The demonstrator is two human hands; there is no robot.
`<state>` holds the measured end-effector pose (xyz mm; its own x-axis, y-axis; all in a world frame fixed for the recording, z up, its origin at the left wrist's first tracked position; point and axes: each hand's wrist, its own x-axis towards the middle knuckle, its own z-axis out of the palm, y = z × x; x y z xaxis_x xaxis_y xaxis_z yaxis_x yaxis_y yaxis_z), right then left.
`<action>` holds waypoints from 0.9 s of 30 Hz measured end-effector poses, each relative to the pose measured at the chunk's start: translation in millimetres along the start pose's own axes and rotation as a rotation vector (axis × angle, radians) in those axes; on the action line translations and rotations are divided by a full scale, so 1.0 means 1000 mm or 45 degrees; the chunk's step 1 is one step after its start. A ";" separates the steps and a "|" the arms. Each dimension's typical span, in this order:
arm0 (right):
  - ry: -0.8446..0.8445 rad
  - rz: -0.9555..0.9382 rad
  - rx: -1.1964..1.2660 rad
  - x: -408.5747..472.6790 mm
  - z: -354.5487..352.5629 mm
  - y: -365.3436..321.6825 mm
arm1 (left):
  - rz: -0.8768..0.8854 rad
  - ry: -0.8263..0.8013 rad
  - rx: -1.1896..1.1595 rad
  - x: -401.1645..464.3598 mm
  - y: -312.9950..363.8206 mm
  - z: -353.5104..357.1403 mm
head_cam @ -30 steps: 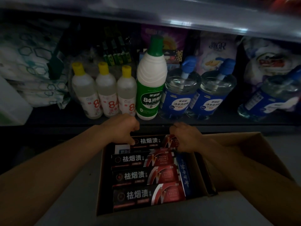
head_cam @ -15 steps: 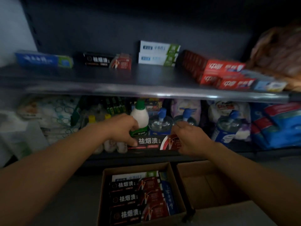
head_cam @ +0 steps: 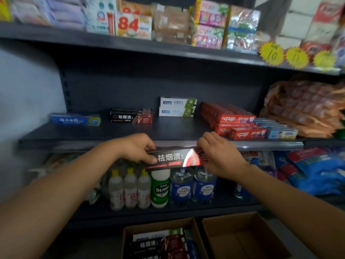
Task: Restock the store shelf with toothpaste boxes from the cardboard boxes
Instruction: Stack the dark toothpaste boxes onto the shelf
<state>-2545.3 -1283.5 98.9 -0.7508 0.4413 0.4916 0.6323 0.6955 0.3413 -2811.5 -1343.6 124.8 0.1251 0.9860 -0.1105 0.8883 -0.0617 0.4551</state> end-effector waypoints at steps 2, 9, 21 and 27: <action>0.035 -0.005 0.005 0.007 -0.005 0.003 | -0.023 0.028 -0.141 -0.003 0.005 -0.007; -0.069 0.034 0.065 0.035 -0.013 0.010 | -0.080 0.236 -0.193 -0.002 -0.006 -0.027; -0.307 0.188 0.346 0.099 0.000 0.017 | -0.086 0.439 -0.090 0.008 -0.048 -0.052; -0.297 0.142 0.338 0.146 0.027 0.013 | -0.135 0.495 0.003 0.023 -0.076 -0.072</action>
<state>-2651.8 -1194.3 154.0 -0.7230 0.6186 0.3075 0.6639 0.7453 0.0616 -2908.0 -1304.6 151.4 -0.1434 0.9720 0.1860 0.8883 0.0436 0.4572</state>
